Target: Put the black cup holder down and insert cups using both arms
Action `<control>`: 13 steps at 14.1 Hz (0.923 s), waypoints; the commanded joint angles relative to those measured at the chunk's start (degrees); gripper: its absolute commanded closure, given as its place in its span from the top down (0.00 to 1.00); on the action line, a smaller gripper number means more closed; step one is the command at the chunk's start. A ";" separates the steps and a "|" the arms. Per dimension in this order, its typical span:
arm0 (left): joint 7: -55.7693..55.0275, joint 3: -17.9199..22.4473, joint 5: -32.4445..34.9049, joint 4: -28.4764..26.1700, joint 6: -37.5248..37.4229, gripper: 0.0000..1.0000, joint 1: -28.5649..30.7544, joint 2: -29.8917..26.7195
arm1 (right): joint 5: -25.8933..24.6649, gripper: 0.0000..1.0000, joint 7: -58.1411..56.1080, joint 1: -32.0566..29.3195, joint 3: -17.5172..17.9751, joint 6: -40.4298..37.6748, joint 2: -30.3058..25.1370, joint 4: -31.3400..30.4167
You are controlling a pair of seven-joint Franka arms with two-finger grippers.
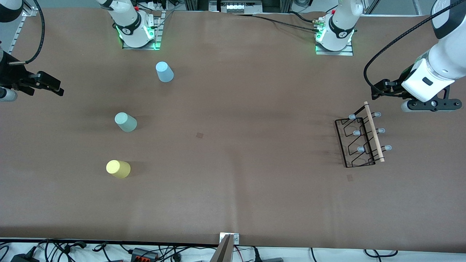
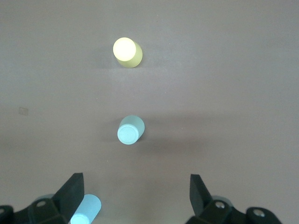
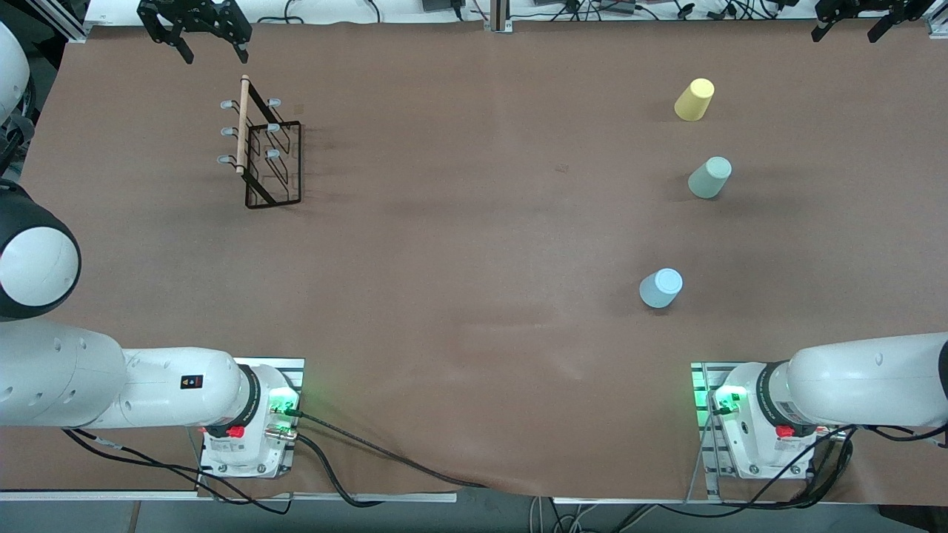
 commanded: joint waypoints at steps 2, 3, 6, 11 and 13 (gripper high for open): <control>-1.02 0.04 -0.92 -0.26 0.22 1.00 -0.02 -0.65 | -0.72 1.00 0.23 -0.38 0.45 -0.46 -1.01 -0.22; -1.02 0.04 -0.92 -0.17 0.22 1.00 -0.02 -0.65 | -0.72 1.00 0.23 -0.38 0.45 -0.11 -1.01 -0.22; -1.02 -0.04 -0.92 0.35 0.22 1.00 -0.02 -0.65 | -0.63 1.00 0.23 -0.38 0.45 -0.20 -0.92 -0.22; -1.11 -0.04 -0.92 0.79 0.22 1.00 -0.02 -0.13 | -0.46 1.00 0.23 -0.29 0.54 -0.02 -0.48 -0.22; -1.11 -0.04 -0.92 0.79 0.22 1.00 -0.02 -0.04 | -0.46 1.00 0.14 0.15 0.54 0.24 0.40 -0.22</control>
